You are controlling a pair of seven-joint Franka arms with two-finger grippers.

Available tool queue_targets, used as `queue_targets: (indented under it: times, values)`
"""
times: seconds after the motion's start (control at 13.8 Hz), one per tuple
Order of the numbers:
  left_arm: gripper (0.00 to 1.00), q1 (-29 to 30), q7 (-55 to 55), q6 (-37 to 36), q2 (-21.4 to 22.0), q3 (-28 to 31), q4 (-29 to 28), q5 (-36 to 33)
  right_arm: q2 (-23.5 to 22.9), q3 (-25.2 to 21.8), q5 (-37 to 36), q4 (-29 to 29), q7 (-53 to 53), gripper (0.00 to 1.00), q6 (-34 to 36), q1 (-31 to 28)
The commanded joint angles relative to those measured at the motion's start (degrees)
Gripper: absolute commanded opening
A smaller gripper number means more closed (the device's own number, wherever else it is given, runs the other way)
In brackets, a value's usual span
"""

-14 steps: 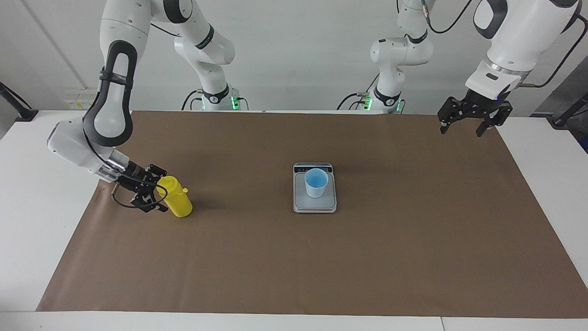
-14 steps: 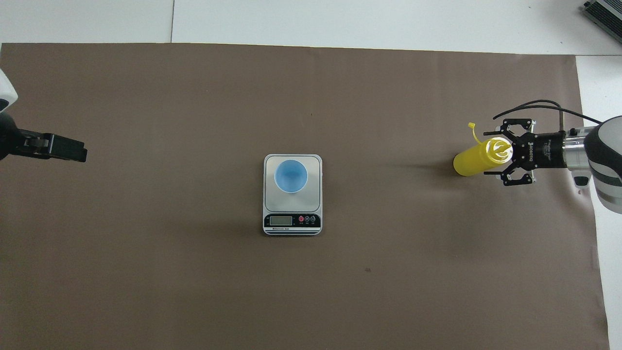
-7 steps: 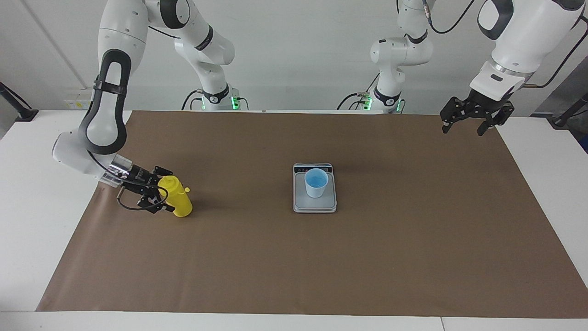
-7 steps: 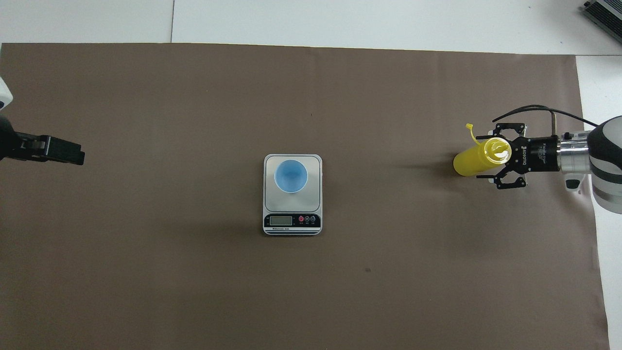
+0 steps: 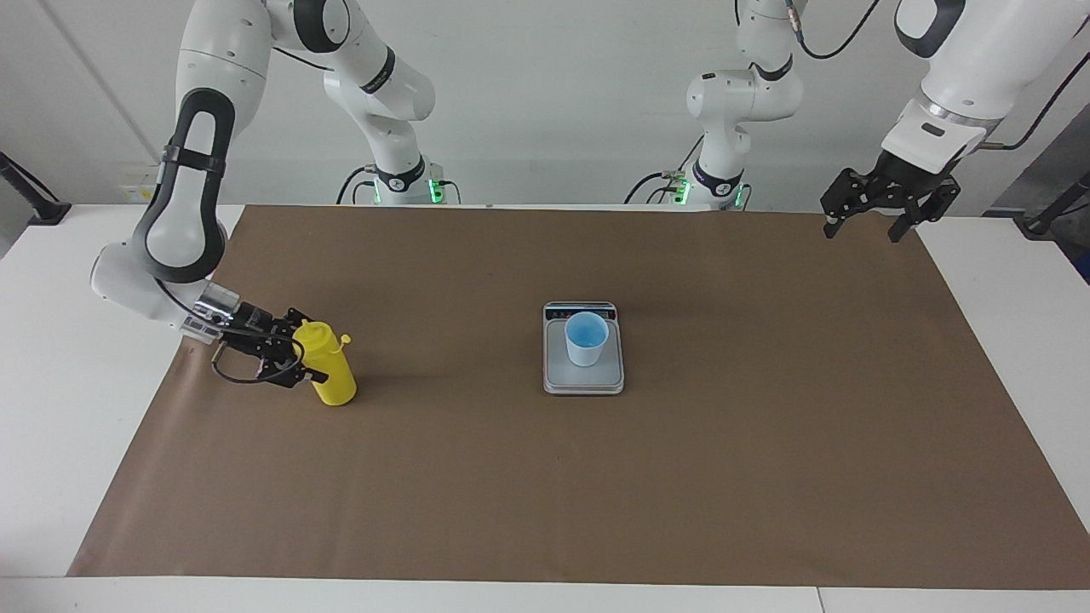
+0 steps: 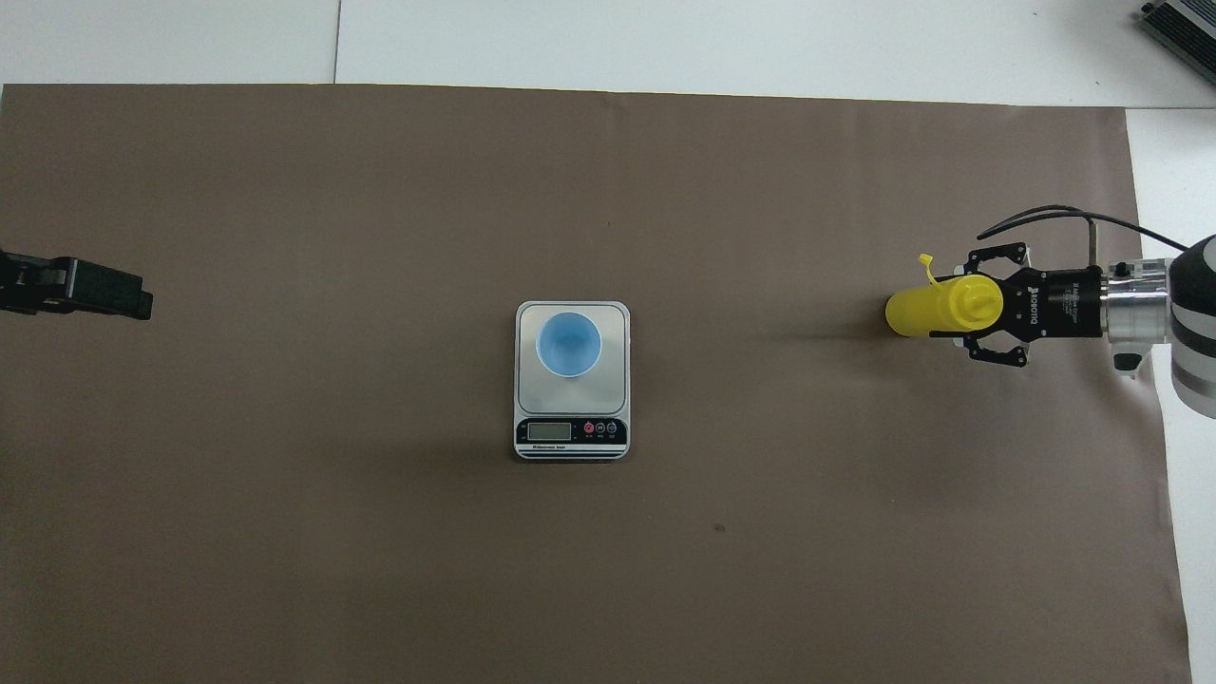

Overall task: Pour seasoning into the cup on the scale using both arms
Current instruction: 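Close the right gripper around the yellow squeeze bottle, then lift the yellow bottle with the right gripper toward the cup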

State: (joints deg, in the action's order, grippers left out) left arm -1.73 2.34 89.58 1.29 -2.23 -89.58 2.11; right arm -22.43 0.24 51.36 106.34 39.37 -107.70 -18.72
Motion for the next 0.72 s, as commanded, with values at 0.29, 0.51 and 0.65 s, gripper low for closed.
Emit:
queue_targets:
  times: [0.29, 0.51, 0.65]
  values:
    - [1.0, 0.7, -0.2, -2.5, -0.5, -0.7, 1.1, -0.8, 6.3, 0.6, 0.7, -0.4, 11.5, 0.0, -6.2, 6.3]
    - [1.0, 0.8, 0.0, -2.7, -0.4, -0.7, 0.8, -0.8, 7.7, 0.5, -1.3, -0.6, 19.7, 0.0, -10.8, 11.9]
    - [1.0, 0.7, -0.1, -2.4, 0.3, -0.7, -0.8, -0.8, 8.6, 0.5, -4.8, -1.0, 26.6, 0.0, -15.0, 16.0]
